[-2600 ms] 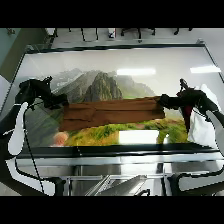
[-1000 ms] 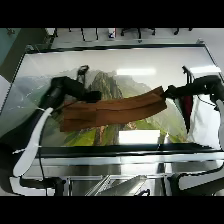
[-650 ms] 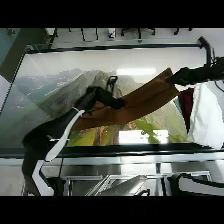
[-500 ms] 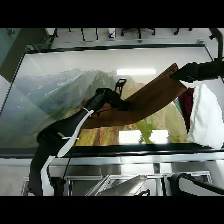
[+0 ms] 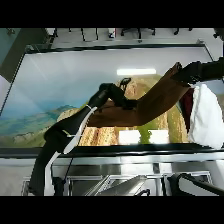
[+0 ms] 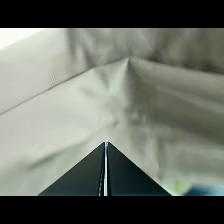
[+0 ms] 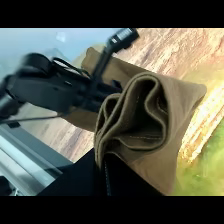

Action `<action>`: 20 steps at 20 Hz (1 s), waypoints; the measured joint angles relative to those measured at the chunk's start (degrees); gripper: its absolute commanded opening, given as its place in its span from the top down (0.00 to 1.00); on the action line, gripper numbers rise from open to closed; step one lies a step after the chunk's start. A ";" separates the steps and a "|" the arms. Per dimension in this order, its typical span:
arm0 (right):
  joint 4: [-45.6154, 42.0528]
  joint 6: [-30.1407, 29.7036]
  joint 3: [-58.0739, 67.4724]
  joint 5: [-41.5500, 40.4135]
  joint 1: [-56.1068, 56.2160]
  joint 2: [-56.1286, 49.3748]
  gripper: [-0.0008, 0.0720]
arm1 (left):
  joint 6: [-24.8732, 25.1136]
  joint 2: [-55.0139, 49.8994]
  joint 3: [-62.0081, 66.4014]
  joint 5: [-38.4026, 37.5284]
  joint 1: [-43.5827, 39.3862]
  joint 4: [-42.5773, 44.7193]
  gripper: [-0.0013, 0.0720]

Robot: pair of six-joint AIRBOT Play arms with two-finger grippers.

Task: Fold the shirts.

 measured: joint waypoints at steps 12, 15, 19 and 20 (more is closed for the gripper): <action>-0.02 5.77 -2.73 21.46 25.46 -6.64 0.96 | 6.08 50.93 -24.92 14.47 29.27 4.20 0.97; 0.46 6.54 -3.19 36.68 39.52 -14.88 0.18 | 6.95 66.69 -38.12 13.38 36.68 5.25 0.97; 0.37 7.87 -3.10 51.76 51.78 -26.40 0.04 | 7.39 84.78 -55.08 11.06 43.08 5.62 0.97; -0.02 8.28 -3.02 52.57 52.30 -27.80 0.04 | 7.50 88.76 -58.75 10.95 44.26 5.62 0.97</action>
